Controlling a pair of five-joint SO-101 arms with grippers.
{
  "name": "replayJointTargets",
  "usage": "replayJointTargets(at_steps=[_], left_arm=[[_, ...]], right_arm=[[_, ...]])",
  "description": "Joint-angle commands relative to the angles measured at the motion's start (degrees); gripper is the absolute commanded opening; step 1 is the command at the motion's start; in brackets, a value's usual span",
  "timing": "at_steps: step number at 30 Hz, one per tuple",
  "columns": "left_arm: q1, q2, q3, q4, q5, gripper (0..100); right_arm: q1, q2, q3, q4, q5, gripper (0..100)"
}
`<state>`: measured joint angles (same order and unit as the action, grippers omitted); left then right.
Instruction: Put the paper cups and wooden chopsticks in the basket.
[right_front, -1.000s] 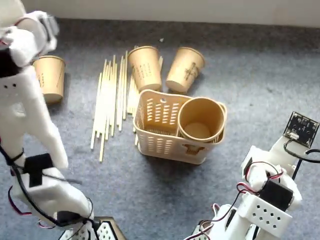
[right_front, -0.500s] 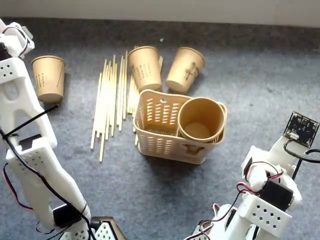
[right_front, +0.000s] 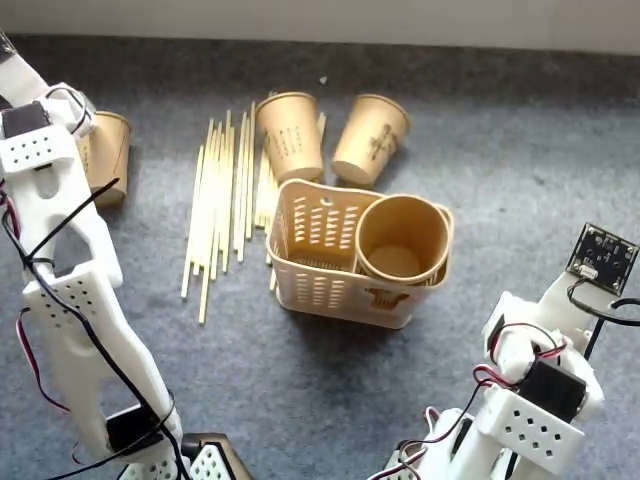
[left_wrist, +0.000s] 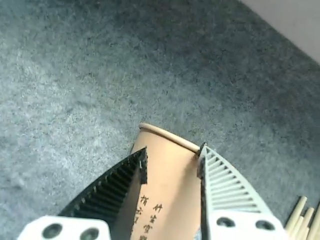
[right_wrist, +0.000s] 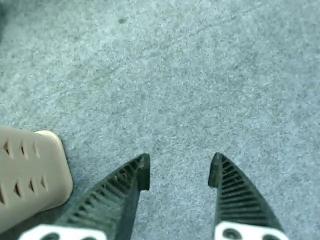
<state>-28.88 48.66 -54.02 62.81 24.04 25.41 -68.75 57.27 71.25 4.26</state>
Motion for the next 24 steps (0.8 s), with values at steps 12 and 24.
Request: replayJointTargets(at_steps=[12,24], left_arm=[[1.9,1.8,-0.2,17.3,-11.6,19],[-0.3,2.3,-5.0,32.9,-17.4,19]], right_arm=[[0.1,-0.8,-0.3,0.7,-0.2,20.3],[0.1,-0.8,-0.3,0.7,-0.2,20.3]])
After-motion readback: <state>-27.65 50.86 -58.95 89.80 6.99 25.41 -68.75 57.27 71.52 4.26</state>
